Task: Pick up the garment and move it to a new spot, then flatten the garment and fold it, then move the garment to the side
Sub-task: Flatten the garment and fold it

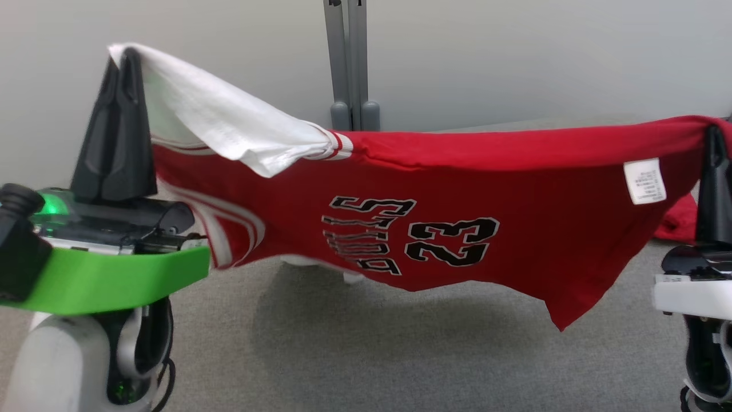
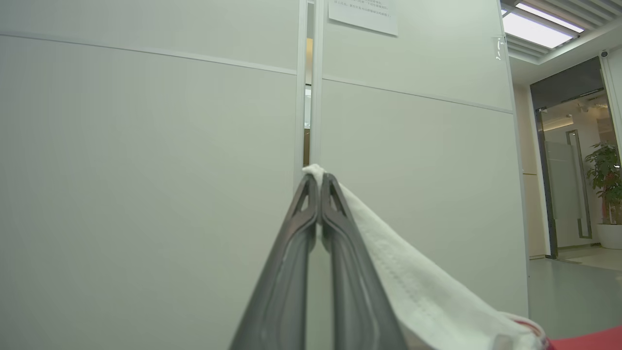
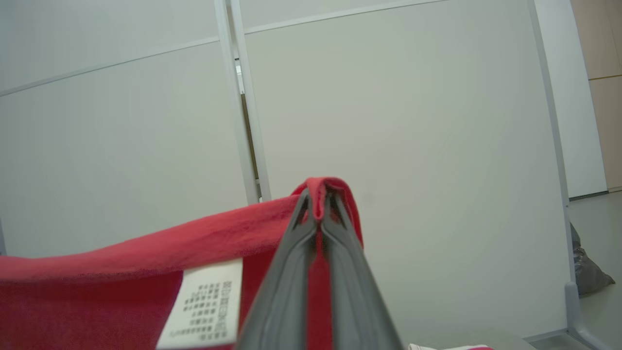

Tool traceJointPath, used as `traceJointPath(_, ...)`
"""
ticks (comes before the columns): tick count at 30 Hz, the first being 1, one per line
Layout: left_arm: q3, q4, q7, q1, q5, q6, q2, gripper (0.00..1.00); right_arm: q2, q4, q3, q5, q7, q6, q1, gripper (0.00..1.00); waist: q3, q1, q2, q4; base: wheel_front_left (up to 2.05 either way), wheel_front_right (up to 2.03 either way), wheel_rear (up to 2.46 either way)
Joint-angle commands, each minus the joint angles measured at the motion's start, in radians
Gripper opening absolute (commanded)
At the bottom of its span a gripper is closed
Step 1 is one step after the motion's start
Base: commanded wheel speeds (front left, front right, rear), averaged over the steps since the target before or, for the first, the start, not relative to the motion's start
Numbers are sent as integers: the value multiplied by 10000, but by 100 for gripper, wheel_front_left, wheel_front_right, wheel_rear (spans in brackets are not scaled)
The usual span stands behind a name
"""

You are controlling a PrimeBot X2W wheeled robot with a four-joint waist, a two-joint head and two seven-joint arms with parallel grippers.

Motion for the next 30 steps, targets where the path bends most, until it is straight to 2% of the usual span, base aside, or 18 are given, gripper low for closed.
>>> traceJointPath(1,71,-433,178,-250,240,70,208,0,-17,-514,-66,93,175,0,180,0,-22,0,0,-109,0,0,0)
traceJointPath(5,156,-1634,846,-774,629,138,649,0,-17,-2042,-254,46,708,0,396,0,112,0,0,-207,0,0,0)
traceJointPath(8,206,-1913,1323,-1171,652,113,837,0,-17,-2655,-270,112,998,0,456,0,356,0,0,-260,0,0,0)
traceJointPath(14,40,-1129,1734,-1853,253,-118,815,0,-14,-2157,176,210,1236,2,-114,0,1525,0,0,-333,0,0,0)
traceJointPath(19,-117,559,1738,-3352,-24,-639,820,0,-19,-206,861,129,1128,2,-2159,0,2818,0,0,-364,0,0,0)
traceJointPath(24,-269,2978,1543,-6423,378,-1249,952,0,-327,2628,954,-146,883,2,-5874,0,3775,0,0,-318,0,0,0)
traceJointPath(30,-502,6172,549,-10016,1350,-1413,803,0,-538,6484,1029,-1312,108,2,-10151,0,4588,0,0,-119,0,0,0)
